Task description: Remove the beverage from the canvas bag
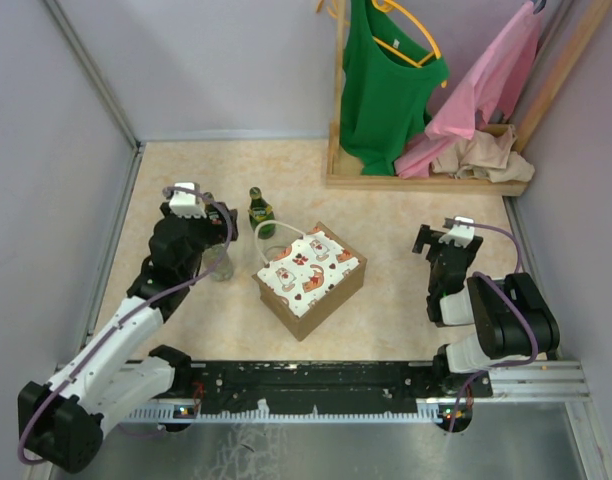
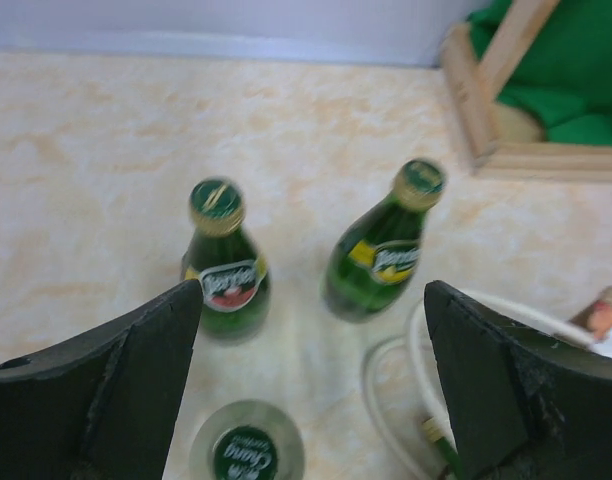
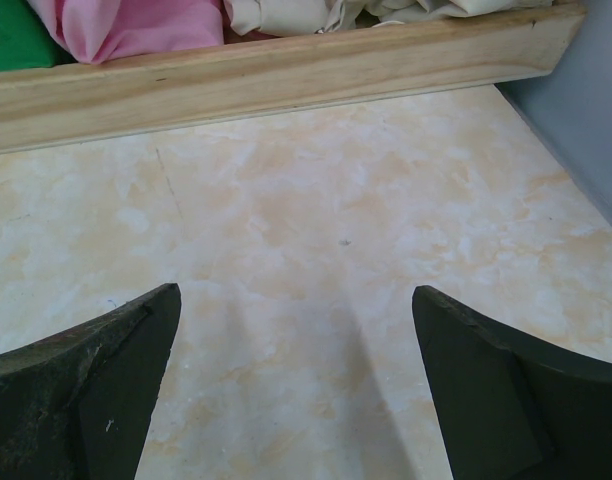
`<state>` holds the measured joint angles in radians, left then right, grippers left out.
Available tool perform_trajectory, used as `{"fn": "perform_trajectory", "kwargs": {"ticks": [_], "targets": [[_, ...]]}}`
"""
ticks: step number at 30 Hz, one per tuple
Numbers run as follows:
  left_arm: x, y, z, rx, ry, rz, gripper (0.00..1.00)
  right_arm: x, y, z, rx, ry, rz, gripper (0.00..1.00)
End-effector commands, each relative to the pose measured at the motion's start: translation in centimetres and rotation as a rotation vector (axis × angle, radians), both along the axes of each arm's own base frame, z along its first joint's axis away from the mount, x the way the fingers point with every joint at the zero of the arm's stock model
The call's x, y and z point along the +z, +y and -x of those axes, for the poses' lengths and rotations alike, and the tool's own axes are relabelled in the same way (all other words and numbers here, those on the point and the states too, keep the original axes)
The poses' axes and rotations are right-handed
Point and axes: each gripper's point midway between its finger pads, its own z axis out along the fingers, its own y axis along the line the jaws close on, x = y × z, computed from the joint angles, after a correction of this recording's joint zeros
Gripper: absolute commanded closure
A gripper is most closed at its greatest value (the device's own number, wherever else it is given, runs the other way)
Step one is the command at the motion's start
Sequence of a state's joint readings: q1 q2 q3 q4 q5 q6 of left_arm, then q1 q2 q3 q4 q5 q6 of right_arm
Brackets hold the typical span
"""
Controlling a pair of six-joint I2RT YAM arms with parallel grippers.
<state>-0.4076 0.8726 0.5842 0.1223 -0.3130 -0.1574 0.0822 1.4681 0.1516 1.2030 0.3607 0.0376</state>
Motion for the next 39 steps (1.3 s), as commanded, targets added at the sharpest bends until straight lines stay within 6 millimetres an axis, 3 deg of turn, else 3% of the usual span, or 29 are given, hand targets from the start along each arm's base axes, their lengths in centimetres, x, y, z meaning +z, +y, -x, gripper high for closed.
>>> {"fn": "perform_trajectory", "kwargs": {"ticks": [1, 7, 15, 20, 26, 28, 33, 37, 39], "targets": [[5.4, -4.1, -0.3, -0.209, -0.09, 0.076, 0.03, 2.3, 0.0, -0.8, -0.005, -0.082, -0.008, 0.01], [6.4, -7.7, -0.4, -0.389, -0.062, 0.102, 0.03, 2.3, 0.0, -0.8, -0.005, -0.081, -0.008, 0.01], [3.8, -10.0, 0.3, -0.496, 0.012, 0.143, 0.02, 2.3, 0.0, -0.9, -0.004, -0.081, -0.008, 0.01], [1.7, -10.2, 0.6, -0.488, 0.056, 0.155, 0.02, 2.3, 0.0, -0.9, -0.004, -0.08, -0.01, 0.01], [-0.1, -9.1, 0.1, -0.389, 0.132, 0.139, 0.02, 2.9, -0.1, -1.0, -0.015, -0.084, -0.01, 0.01], [-0.6, -8.8, -0.1, -0.359, 0.16, 0.123, 0.02, 2.5, 0.1, -1.5, -0.007, 0.013, -0.005, 0.01], [-2.3, -8.6, -0.2, -0.326, 0.204, 0.106, 0.02, 5.4, 0.4, -3.0, -0.024, 0.069, -0.029, 0.01], [-3.0, -9.3, 0.1, -0.343, 0.218, 0.113, 0.03, 9.6, 2.6, -3.4, 0.019, 0.074, -0.053, 0.01], [-3.0, -9.7, 0.2, -0.354, 0.208, 0.116, 0.03, 12.1, 4.7, -3.5, 0.072, 0.066, -0.052, 0.01]]}}
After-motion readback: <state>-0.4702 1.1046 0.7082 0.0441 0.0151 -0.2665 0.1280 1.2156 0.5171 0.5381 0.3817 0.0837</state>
